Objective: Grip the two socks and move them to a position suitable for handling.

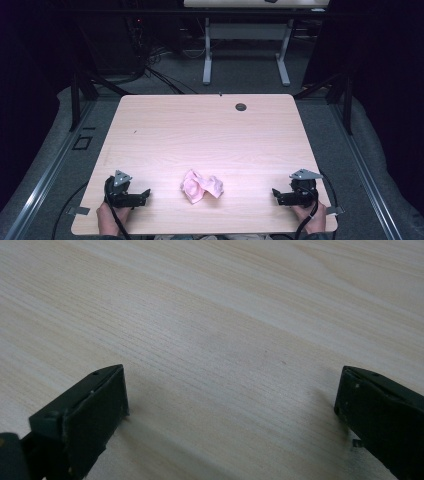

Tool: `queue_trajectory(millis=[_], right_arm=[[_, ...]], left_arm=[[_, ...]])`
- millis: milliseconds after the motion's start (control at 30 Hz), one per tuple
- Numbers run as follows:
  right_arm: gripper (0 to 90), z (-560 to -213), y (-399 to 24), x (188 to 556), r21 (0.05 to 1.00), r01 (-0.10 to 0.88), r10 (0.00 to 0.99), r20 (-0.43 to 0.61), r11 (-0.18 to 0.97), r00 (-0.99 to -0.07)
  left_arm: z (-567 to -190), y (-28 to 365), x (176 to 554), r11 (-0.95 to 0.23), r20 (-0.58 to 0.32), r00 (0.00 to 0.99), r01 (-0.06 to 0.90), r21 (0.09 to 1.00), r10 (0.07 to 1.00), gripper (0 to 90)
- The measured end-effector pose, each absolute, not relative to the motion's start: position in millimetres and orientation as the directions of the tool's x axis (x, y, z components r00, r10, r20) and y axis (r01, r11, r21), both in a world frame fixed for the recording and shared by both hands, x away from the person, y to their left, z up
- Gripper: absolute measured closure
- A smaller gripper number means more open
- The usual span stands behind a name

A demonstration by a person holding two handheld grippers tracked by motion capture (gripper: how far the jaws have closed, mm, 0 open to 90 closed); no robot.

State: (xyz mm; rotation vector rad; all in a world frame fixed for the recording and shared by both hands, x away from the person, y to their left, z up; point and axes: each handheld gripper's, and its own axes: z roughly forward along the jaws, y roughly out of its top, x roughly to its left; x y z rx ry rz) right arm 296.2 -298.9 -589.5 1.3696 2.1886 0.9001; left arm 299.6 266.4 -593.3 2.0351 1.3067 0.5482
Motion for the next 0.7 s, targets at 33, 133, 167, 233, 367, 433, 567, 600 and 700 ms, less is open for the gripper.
queue_trajectory(millis=[33, 133, 167, 233, 367, 433, 567, 600, 700], right_arm=[[0.1, -589.5, -298.9, 296.2, 0.704, 0.639, 0.9, -0.001, 0.311, -0.437], [0.4, -589.4, -298.5, 296.1, 0.704, 0.642, 0.904, 0.001, 0.304, -0.428], [0.4, -589.4, -298.5, 296.1, 0.704, 0.642, 0.904, 0.001, 0.304, -0.428], [0.8, -589.4, -298.6, 296.1, 0.705, 0.641, 0.904, 0.002, 0.302, -0.428], [1.4, -589.5, -298.5, 296.2, 0.71, 0.64, 0.905, 0.006, 0.295, -0.425], [1.6, -589.3, -298.4, 296.2, 0.709, 0.64, 0.906, 0.002, 0.297, -0.424], [2.2, -588.6, -298.2, 297.1, 0.705, 0.643, 0.905, 0.001, 0.3, -0.424], [3.0, -588.0, -297.5, 297.4, 0.703, 0.645, 0.905, 0.004, 0.3, -0.424], [3.2, -587.0, -296.8, 297.0, 0.703, 0.639, 0.9, -0.004, 0.313, -0.436]], left_arm=[[-593.3, 266.4, 299.6, -0.292, 0.001, 0.416, 0.638, 0.713, 0.909, 0.1], [-593.3, 266.3, 299.7, -0.291, 0.0, 0.415, 0.638, 0.713, 0.91, 0.2], [-593.3, 266.2, 299.7, -0.291, 0.0, 0.415, 0.638, 0.713, 0.91, 0.2], [-593.3, 266.1, 299.7, -0.29, 0.0, 0.414, 0.638, 0.713, 0.91, 0.2], [-593.2, 266.0, 300.2, -0.294, 0.004, 0.415, 0.637, 0.712, 0.91, 0.2], [-593.2, 265.9, 300.3, -0.294, 0.005, 0.414, 0.637, 0.713, 0.91, 0.2], [-593.1, 265.7, 300.7, -0.291, 0.004, 0.412, 0.638, 0.713, 0.911, 0.2], [-593.1, 265.7, 300.8, -0.291, 0.003, 0.412, 0.639, 0.712, 0.911, 0.2], [-593.1, 265.8, 300.8, -0.291, 0.003, 0.412, 0.639, 0.712, 0.911, 0.2]])
